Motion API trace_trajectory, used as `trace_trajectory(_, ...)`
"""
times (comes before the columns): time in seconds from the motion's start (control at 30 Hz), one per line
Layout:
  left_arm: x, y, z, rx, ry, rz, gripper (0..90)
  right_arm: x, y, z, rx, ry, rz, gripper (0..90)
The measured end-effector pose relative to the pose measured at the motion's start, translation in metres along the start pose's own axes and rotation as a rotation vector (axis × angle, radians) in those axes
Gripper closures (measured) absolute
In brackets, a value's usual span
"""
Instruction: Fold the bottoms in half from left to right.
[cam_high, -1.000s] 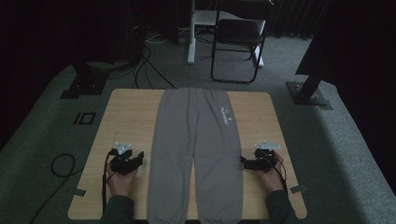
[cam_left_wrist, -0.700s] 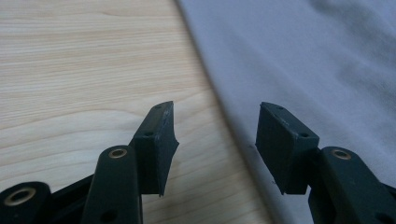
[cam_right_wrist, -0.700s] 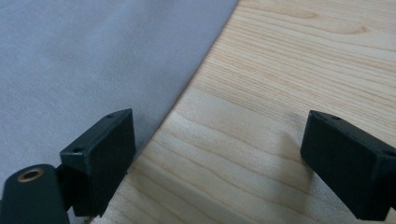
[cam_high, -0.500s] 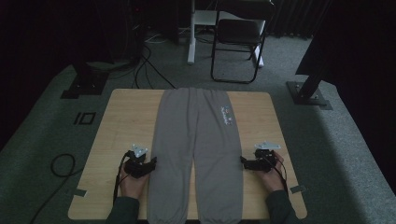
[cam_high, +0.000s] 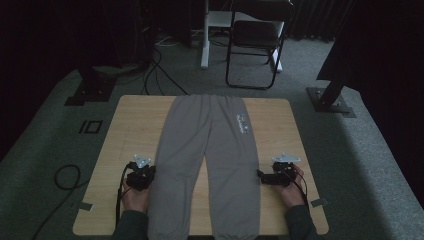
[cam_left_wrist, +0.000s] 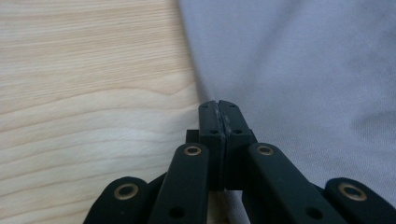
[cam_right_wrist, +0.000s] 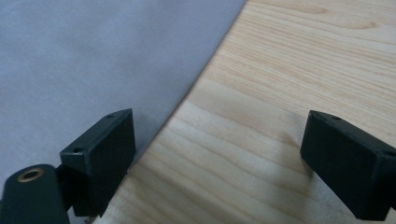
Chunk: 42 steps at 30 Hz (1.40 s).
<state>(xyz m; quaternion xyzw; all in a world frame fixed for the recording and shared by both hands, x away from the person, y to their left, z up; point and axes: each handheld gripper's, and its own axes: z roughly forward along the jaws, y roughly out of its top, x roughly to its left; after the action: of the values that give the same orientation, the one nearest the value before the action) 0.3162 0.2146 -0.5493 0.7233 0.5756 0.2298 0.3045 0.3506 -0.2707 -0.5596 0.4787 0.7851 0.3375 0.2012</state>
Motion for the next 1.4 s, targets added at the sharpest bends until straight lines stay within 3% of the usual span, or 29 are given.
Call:
trace_trajectory(0.2,0.004,0.002,-0.005,-0.023,-0.016,-0.03,90.0,0.002,-0.002,-0.002,0.001,0.002,-0.003,10.0)
trace_trajectory(0.23,0.001,0.006,-0.011,-0.066,-0.059,-0.016,90.0,0.002,-0.002,-0.003,0.001,0.002,-0.002,10.1)
trace_trajectory(0.27,0.001,0.006,-0.011,-0.066,-0.059,-0.016,90.0,0.002,-0.002,-0.003,0.001,0.002,-0.002,10.1)
trace_trajectory(0.3,-0.008,0.013,-0.016,-0.1,-0.082,0.027,90.0,0.002,-0.003,-0.003,0.001,0.001,-0.002,10.3)
trace_trajectory(0.4,-0.027,0.027,-0.022,-0.137,-0.141,0.082,90.0,0.002,-0.003,-0.003,0.0,0.0,-0.001,10.4)
trace_trajectory(0.53,-0.057,0.05,-0.02,-0.163,-0.227,0.13,90.0,0.0,-0.004,-0.005,-0.006,-0.001,0.001,13.8)
trace_trajectory(0.57,-0.057,0.05,-0.02,-0.163,-0.227,0.13,90.0,-0.001,-0.005,-0.006,-0.009,0.001,0.001,14.8)
trace_trajectory(0.6,-0.076,0.062,-0.018,-0.166,-0.263,0.165,90.0,-0.002,-0.005,-0.006,-0.01,0.001,0.0,14.9)
trace_trajectory(0.63,-0.076,0.062,-0.018,-0.166,-0.263,0.165,90.0,-0.002,-0.005,-0.006,-0.01,0.001,0.0,14.9)
trace_trajectory(0.67,-0.096,0.074,-0.016,-0.176,-0.29,0.208,90.0,-0.004,-0.006,-0.007,-0.011,-0.006,-0.004,16.7)
trace_trajectory(0.7,-0.106,0.08,-0.015,-0.18,-0.307,0.226,90.0,-0.006,-0.006,-0.008,-0.011,-0.007,-0.001,18.0)
trace_trajectory(0.73,-0.106,0.08,-0.015,-0.18,-0.307,0.226,90.0,-0.006,-0.006,-0.008,-0.011,-0.007,-0.001,18.0)
trace_trajectory(0.77,-0.126,0.091,-0.014,-0.188,-0.335,0.266,90.0,-0.008,-0.007,-0.009,-0.011,-0.014,0.005,18.5)
trace_trajectory(0.83,-0.145,0.101,-0.011,-0.188,-0.371,0.296,90.0,-0.009,-0.008,-0.009,-0.011,-0.017,0.013,18.5)
trace_trajectory(0.87,-0.145,0.101,-0.011,-0.188,-0.371,0.296,90.0,-0.01,-0.008,-0.01,-0.011,-0.02,0.013,18.5)
trace_trajectory(0.9,-0.163,0.11,-0.009,-0.194,-0.405,0.316,90.0,-0.011,-0.008,-0.01,-0.011,-0.022,0.018,18.5)
trace_trajectory(0.93,-0.163,0.11,-0.009,-0.194,-0.405,0.316,90.0,-0.011,-0.008,-0.01,-0.012,-0.024,0.015,18.5)
trace_trajectory(0.97,-0.179,0.118,-0.008,-0.204,-0.432,0.339,90.0,-0.011,-0.008,-0.01,-0.01,-0.025,0.021,18.5)
trace_trajectory(1.07,-0.203,0.128,-0.006,-0.212,-0.493,0.335,90.0,-0.013,-0.008,-0.01,-0.01,-0.034,0.029,18.5)
trace_trajectory(1.1,-0.203,0.128,-0.006,-0.212,-0.493,0.335,90.0,-0.013,-0.008,-0.01,-0.011,-0.037,0.029,18.5)
trace_trajectory(1.13,-0.219,0.133,-0.003,-0.214,-0.526,0.346,90.0,-0.014,-0.008,-0.01,-0.011,-0.04,0.032,18.5)
trace_trajectory(1.27,-0.252,0.135,0.007,-0.208,-0.59,0.388,90.0,-0.015,-0.008,-0.011,-0.01,-0.054,0.047,18.5)
trace_trajectory(1.33,-0.263,0.133,0.018,-0.175,-0.603,0.39,90.0,-0.016,-0.009,-0.011,-0.01,-0.058,0.052,18.5)
trace_trajectory(1.4,-0.265,0.132,0.024,-0.157,-0.608,0.387,89.6,-0.017,-0.009,-0.011,-0.011,-0.062,0.054,18.6)
